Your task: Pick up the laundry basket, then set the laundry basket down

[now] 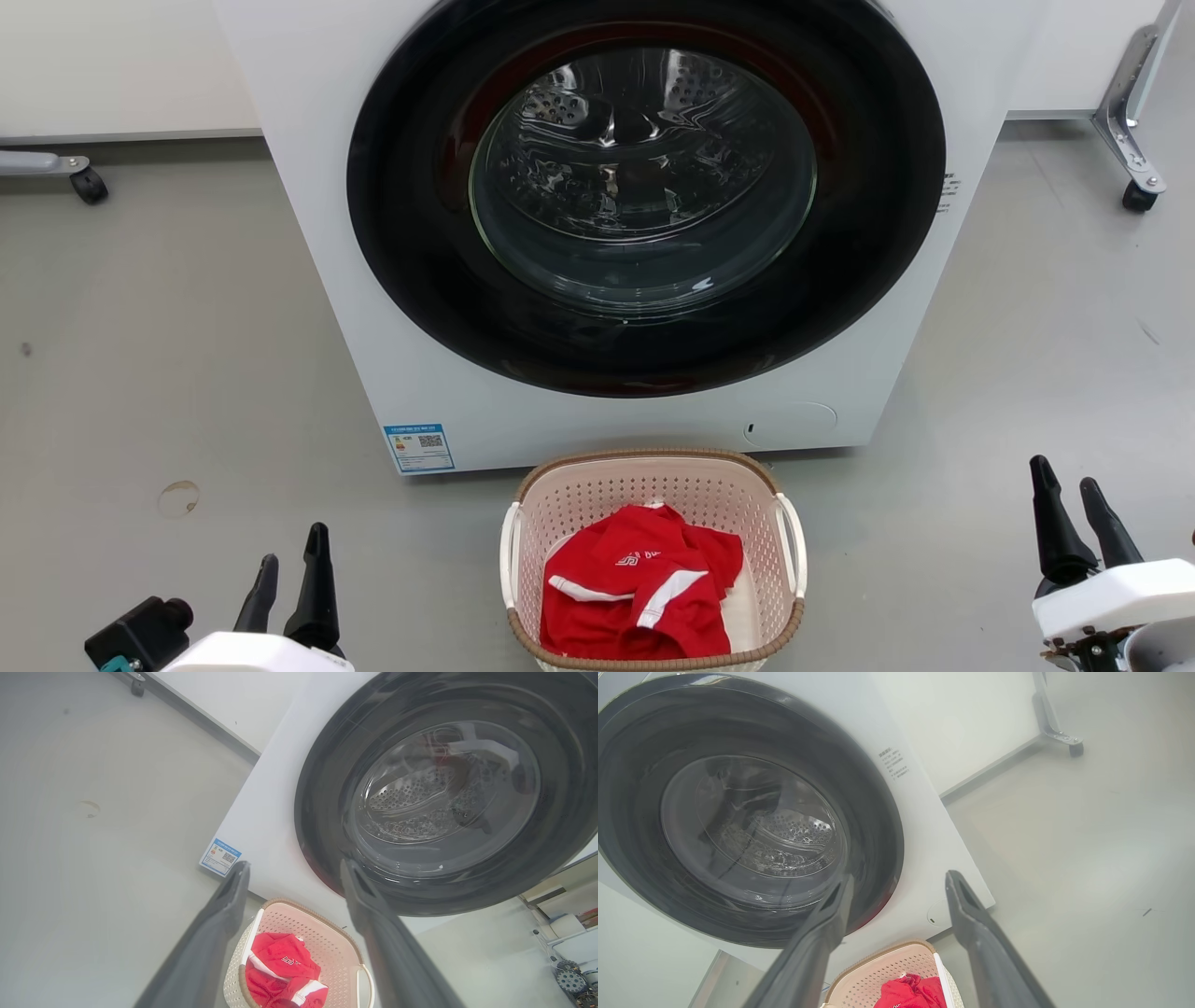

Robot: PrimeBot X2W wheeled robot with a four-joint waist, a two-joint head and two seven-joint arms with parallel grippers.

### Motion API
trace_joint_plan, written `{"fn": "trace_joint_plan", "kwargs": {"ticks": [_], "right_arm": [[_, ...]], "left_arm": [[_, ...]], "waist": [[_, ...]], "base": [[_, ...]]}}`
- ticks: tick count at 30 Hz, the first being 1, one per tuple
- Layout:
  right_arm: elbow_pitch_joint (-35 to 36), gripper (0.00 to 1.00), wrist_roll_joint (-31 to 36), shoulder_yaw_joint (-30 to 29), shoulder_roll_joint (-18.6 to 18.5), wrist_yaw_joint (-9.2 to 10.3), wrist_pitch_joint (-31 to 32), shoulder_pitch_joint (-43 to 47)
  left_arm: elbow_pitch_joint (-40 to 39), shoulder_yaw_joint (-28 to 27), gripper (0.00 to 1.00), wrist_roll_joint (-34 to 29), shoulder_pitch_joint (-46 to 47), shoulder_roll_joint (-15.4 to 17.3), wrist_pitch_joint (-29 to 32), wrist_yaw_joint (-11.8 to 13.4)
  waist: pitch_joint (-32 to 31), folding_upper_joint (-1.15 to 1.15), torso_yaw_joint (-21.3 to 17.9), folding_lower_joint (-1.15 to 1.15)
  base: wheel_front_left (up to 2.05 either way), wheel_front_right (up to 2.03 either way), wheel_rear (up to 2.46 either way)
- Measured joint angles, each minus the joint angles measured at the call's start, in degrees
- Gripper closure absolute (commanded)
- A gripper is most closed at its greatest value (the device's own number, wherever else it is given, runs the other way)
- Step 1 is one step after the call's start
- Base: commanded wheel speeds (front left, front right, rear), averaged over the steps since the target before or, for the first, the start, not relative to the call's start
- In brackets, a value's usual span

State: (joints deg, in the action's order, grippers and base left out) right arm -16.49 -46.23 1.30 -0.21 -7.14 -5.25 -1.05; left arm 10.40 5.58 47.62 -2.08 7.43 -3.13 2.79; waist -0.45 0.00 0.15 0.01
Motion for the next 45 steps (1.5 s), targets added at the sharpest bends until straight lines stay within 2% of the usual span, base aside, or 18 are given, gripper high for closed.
{"fn": "trace_joint_plan", "kwargs": {"ticks": [19,27,45], "right_arm": [[0.1,0.0,11.0,3.3,-1.0,-0.04,-3.0,-0.9],[0.1,0.0,15.7,4.2,-2.3,-0.07,-4.3,-2.2],[-0.2,0.0,26.5,7.0,-2.7,-0.08,-7.1,-2.2]], "left_arm": [[-1.8,3.4,0.0,-10.0,-0.2,2.6,-0.2,1.6],[-3.7,4.8,0.0,-14.6,-0.2,3.4,1.1,3.1],[-6.5,8.0,0.0,-25.2,-1.4,6.0,0.0,5.9]], "waist": [[-0.2,0.0,0.2,0.0],[-0.4,0.0,0.3,0.0],[-0.9,0.0,0.4,0.0]], "base": [[0.0,0.0,0.0],[0.0,0.0,0.0],[0.0,0.0,0.0]]}}
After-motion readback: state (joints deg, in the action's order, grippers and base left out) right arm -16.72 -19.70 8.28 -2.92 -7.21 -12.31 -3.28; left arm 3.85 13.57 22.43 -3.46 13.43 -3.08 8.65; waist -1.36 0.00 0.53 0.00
